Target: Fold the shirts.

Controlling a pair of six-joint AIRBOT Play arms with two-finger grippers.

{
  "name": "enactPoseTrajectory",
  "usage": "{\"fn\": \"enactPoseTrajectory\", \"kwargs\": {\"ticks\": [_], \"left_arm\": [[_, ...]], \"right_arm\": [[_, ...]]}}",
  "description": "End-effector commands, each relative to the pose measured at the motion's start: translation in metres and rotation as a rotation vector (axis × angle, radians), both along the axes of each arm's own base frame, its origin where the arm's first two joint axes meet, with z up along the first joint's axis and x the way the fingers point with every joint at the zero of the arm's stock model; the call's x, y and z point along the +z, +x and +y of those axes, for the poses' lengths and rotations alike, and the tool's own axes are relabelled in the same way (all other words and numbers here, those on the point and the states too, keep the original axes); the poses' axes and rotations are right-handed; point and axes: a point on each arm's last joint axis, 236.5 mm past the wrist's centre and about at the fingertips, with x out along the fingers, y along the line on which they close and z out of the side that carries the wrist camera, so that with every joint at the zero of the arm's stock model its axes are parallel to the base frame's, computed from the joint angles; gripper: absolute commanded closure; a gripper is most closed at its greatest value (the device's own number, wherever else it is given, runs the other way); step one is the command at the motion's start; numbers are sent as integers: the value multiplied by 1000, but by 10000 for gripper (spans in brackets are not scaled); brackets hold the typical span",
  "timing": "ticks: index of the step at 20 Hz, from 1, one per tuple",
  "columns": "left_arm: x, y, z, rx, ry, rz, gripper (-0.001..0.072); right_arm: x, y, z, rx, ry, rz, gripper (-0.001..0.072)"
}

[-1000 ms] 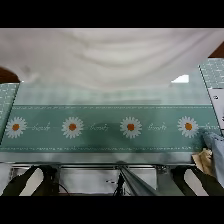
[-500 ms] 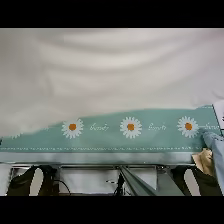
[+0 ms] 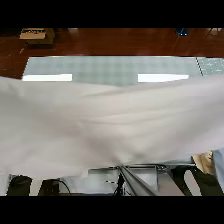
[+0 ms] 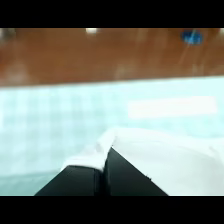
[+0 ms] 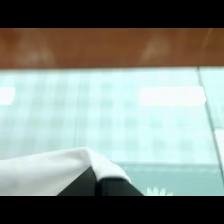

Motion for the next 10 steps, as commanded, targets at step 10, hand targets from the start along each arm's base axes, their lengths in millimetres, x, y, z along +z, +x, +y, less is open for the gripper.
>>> {"fn": "enactPoseTrajectory", "kwargs": {"ticks": [10], "left_arm": [[-220, 200, 5, -247, -232, 745, 688]], "right_arm": [[-208, 205, -23, 114, 44, 649, 675]]}}
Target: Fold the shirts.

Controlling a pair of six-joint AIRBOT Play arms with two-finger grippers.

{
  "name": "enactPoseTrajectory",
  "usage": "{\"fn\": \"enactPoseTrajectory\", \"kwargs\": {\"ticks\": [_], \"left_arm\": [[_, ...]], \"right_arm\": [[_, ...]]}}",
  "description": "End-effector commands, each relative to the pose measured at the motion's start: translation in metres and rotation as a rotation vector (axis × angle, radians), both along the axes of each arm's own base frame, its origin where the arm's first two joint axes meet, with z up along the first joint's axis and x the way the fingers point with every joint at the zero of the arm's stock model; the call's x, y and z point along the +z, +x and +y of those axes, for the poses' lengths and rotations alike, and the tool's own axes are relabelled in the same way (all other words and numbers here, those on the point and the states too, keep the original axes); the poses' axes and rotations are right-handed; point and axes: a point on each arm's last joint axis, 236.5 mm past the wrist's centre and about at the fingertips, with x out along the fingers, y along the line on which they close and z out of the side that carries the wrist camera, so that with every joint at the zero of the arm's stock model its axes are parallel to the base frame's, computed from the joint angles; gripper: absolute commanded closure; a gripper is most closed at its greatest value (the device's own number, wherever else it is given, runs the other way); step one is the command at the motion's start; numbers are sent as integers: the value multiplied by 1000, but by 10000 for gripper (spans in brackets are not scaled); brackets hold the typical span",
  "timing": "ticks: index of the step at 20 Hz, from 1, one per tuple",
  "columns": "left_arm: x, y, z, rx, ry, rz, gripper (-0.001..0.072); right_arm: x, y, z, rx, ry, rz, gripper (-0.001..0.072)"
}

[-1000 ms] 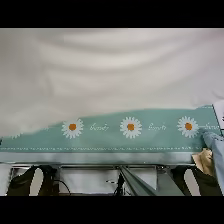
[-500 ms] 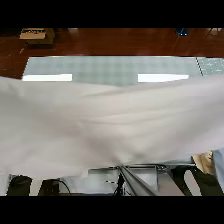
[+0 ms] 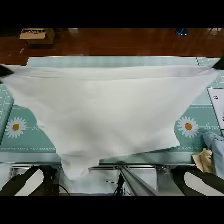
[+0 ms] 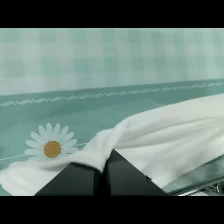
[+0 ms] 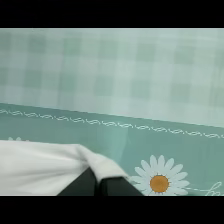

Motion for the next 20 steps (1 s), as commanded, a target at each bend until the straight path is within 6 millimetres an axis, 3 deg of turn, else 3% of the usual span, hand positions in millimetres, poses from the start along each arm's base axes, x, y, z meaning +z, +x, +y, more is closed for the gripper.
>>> {"fn": "enactPoseTrajectory", "kwargs": {"ticks": [1, 4, 7, 13, 17, 20], "left_arm": [[-75, 66, -24, -84, -4, 119, 688], [-110, 141, -30, -2, -11, 32, 688], [-133, 190, -36, 60, -20, -45, 688], [-183, 237, -35, 29, 55, -129, 687], [-194, 261, -23, 78, 81, -188, 688], [-192, 275, -10, 128, 89, -235, 687]], "right_arm": [[-70, 59, 2, 17, 46, 108, 675], [-89, 114, 4, -1, 87, -2, 675], [-95, 164, 10, -35, 155, -139, 674], [-138, 220, -3, -103, 167, -223, 674], [-157, 241, -11, -133, 159, -261, 675], [-149, 253, -24, -149, 133, -331, 674]]}}
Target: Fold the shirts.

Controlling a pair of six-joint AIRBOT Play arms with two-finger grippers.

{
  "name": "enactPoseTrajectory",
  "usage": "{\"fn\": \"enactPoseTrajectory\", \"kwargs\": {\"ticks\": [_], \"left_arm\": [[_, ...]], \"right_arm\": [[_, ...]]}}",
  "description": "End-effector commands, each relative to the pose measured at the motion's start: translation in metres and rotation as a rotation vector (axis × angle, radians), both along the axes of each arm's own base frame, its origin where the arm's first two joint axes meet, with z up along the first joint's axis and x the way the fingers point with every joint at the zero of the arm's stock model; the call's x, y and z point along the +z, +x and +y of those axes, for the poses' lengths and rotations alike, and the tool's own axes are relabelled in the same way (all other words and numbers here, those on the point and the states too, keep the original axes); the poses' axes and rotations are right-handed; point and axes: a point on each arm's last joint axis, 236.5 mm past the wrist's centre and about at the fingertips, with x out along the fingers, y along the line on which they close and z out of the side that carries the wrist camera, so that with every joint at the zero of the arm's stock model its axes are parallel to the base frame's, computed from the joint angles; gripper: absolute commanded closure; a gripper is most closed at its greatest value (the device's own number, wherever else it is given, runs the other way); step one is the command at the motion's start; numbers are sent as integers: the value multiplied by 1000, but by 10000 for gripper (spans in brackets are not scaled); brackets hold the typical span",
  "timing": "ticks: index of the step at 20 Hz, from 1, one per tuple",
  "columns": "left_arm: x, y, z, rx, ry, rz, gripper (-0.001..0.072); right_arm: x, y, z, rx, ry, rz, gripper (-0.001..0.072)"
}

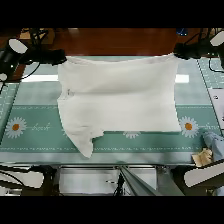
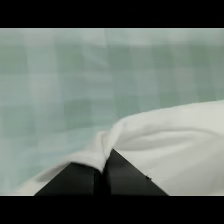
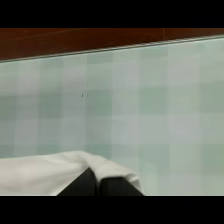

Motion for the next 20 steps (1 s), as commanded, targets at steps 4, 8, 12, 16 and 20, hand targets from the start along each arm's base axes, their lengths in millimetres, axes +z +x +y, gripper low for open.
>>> {"fn": "enactPoseTrajectory", "kwargs": {"ticks": [4, 8, 12, 16, 20], "left_arm": [[0, 27, 16, 66, 23, -94, 686], [-7, 25, 11, 56, 20, -75, 687], [1, 12, -1, 17, -6, -44, 687], [-15, -42, 12, -50, 80, 167, 688], [-39, -69, 15, -41, 40, 339, 688]], "right_arm": [[0, 17, -16, -37, -23, -67, 675], [-4, 14, -14, -40, -10, -43, 674], [-11, -4, -7, -49, 36, 46, 674], [-26, -57, -24, -13, -65, 260, 675], [-39, -82, -22, 12, -61, 375, 674]]}}
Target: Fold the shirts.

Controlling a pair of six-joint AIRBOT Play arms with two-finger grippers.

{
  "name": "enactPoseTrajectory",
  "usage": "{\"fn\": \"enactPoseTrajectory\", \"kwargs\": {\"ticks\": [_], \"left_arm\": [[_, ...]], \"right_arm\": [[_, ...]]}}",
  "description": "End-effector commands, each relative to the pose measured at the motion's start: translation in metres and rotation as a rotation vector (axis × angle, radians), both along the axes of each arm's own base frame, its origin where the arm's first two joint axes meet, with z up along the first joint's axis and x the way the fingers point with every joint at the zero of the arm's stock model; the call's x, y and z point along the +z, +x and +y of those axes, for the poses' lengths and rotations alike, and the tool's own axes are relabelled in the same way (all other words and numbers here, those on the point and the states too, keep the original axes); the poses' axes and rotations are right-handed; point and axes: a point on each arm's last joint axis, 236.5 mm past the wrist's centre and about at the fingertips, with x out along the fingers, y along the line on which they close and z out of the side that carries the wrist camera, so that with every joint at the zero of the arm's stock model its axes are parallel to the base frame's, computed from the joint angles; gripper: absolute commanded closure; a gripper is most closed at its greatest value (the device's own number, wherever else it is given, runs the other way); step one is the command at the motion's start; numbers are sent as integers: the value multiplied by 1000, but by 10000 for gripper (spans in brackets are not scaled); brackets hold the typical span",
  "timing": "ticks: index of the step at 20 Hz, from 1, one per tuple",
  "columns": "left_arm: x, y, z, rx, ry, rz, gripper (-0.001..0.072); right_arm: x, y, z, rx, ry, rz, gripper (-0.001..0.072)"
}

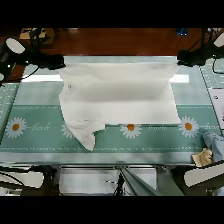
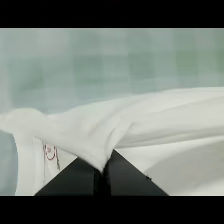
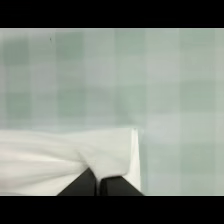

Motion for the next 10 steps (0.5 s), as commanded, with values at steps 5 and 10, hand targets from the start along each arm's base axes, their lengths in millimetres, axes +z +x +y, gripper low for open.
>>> {"fn": "enactPoseTrajectory", "kwargs": {"ticks": [5, 10], "left_arm": [[-46, -35, -18, -17, -28, 236, 687], [-69, -51, -21, -14, -44, 353, 568]], "right_arm": [[-19, -29, 16, 47, 11, 151, 674], [-30, -31, 17, 49, 22, 180, 577]]}}
